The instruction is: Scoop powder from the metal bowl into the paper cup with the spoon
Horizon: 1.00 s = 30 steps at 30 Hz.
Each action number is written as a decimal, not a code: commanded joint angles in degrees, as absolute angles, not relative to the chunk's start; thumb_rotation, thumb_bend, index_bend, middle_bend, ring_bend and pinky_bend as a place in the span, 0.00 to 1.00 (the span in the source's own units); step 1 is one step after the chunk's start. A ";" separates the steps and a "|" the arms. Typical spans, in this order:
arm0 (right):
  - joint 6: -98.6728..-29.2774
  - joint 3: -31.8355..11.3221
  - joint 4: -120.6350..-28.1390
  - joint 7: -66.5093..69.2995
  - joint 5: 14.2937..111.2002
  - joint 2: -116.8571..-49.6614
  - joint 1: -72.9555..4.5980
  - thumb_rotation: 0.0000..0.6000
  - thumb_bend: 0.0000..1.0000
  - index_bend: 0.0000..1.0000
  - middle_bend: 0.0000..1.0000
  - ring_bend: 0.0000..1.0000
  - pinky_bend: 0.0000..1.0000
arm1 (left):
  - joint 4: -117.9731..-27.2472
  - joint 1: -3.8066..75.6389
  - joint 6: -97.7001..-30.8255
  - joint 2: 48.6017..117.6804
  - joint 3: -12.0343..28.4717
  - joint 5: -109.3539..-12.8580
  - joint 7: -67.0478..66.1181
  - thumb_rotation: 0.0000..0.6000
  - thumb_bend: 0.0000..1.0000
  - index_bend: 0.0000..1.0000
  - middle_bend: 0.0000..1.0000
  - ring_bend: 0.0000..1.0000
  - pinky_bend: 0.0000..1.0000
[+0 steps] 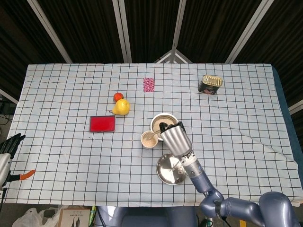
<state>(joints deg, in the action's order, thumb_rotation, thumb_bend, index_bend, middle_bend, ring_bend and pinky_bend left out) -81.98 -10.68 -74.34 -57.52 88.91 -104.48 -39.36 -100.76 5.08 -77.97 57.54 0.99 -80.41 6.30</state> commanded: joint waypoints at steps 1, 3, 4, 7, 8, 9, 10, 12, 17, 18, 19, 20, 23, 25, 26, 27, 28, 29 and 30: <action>-82.95 -13.08 -85.23 -58.35 84.67 -100.42 -36.28 1.00 0.70 0.63 0.93 1.00 0.97 | -100.75 5.07 -77.98 57.51 0.97 -80.45 6.31 1.00 0.00 0.00 0.00 0.00 0.00; -83.57 -12.51 -89.12 -58.46 83.13 -98.51 -34.31 1.00 0.70 0.63 0.93 1.00 0.97 | -100.76 5.07 -77.98 57.53 0.95 -80.48 6.23 1.00 0.00 0.00 0.00 0.00 0.00; -83.75 -11.87 -90.53 -58.43 82.51 -97.56 -33.31 1.00 0.70 0.63 0.93 1.00 0.97 | -100.76 5.07 -77.98 57.56 0.94 -80.49 6.16 1.00 0.00 0.00 0.00 0.00 0.00; -83.93 -8.97 -92.91 -58.25 81.24 -95.27 -30.45 1.00 0.70 0.63 0.93 1.00 0.97 | -100.78 5.08 -77.99 57.63 0.91 -80.52 5.84 1.00 0.00 0.00 0.00 0.00 0.00; -83.95 -7.75 -93.31 -58.13 80.99 -94.73 -29.50 1.00 0.70 0.63 0.93 1.00 0.97 | -100.77 5.07 -78.04 57.66 0.90 -80.56 5.71 1.00 0.00 0.00 0.00 0.00 0.00; -83.91 -6.58 -93.56 -57.83 80.88 -94.32 -28.67 1.00 0.70 0.63 0.93 1.00 0.97 | -100.79 5.04 -78.13 57.70 0.88 -80.62 5.57 1.00 0.00 0.00 0.00 0.00 0.00; -83.78 -5.61 -93.63 -57.53 80.71 -94.09 -28.04 1.00 0.70 0.63 0.93 1.00 0.97 | -100.80 5.01 -78.19 57.72 0.87 -80.65 5.50 1.00 0.00 0.00 0.00 0.00 0.00; -83.44 -3.24 -93.61 -56.82 80.30 -93.68 -26.52 1.00 0.70 0.63 0.93 1.00 0.97 | -100.79 4.97 -78.27 57.76 0.85 -80.63 5.29 1.00 0.00 0.00 0.00 0.00 0.00; -81.94 2.48 -92.08 -55.80 80.62 -93.77 -23.43 1.00 0.70 0.63 0.93 1.00 0.97 | -100.82 4.98 -78.20 58.00 0.98 -80.08 4.58 1.00 0.00 0.00 0.00 0.00 0.00; -81.58 3.22 -91.56 -55.77 80.84 -94.16 -23.08 1.00 0.70 0.63 0.93 1.00 0.97 | -100.85 4.99 -78.18 58.04 1.01 -79.97 4.41 1.00 0.00 0.00 0.00 0.00 0.00; -81.31 3.70 -91.10 -55.74 80.97 -94.61 -22.75 1.00 0.70 0.63 0.93 1.00 0.97 | -100.88 4.99 -78.18 58.08 1.03 -79.88 4.26 1.00 0.00 0.00 0.00 0.00 0.00; -80.88 4.14 -90.69 -55.72 80.96 -95.14 -22.48 1.00 0.70 0.63 0.93 1.00 0.97 | -100.89 4.98 -78.18 58.12 1.05 -79.78 4.13 1.00 0.00 0.00 0.00 0.00 0.00; -79.61 4.75 -89.29 -56.48 80.71 -96.85 -21.95 1.00 0.70 0.63 0.93 1.00 0.97 | -100.93 4.94 -78.24 58.19 1.13 -79.50 3.86 1.00 0.00 0.00 0.00 0.00 0.00; -79.05 4.69 -88.54 -57.12 80.64 -97.93 -21.78 1.00 0.70 0.63 0.93 1.00 0.97 | -100.91 4.94 -78.22 58.20 1.20 -79.31 3.83 1.00 0.00 0.00 0.00 0.00 0.00; -78.75 4.59 -88.20 -57.35 80.56 -98.48 -21.71 1.00 0.70 0.63 0.93 1.00 0.97 | -100.90 4.94 -78.19 58.20 1.23 -79.22 3.87 1.00 0.00 0.00 0.00 0.00 0.00; -78.54 4.42 -87.95 -57.51 80.44 -98.98 -21.63 1.00 0.70 0.63 0.93 1.00 0.97 | -100.87 4.93 -78.17 58.21 1.26 -79.15 3.90 1.00 0.00 0.00 0.00 0.00 0.00; -78.33 4.23 -87.74 -57.70 80.33 -99.39 -21.58 1.00 0.70 0.61 0.93 1.00 0.97 | -100.82 4.95 -78.14 58.21 1.29 -79.08 3.93 1.00 0.00 0.00 0.00 0.00 0.00; -78.16 4.00 -87.54 -58.08 80.22 -99.77 -21.55 1.00 0.71 0.59 0.93 1.00 0.97 | -100.80 4.96 -78.10 58.21 1.32 -79.04 4.00 1.00 0.00 0.00 0.00 0.00 0.00; -78.07 3.78 -87.36 -58.56 80.13 -100.07 -21.51 1.00 0.70 0.56 0.93 1.00 0.97 | -100.79 4.98 -78.05 58.20 1.34 -79.01 4.07 1.00 0.00 0.00 0.00 0.00 0.00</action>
<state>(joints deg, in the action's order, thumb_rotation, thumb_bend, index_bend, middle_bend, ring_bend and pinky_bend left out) -78.30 4.07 -87.66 -58.10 80.31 -99.67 -21.62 -100.80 4.98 -78.05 58.20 1.33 -79.01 4.07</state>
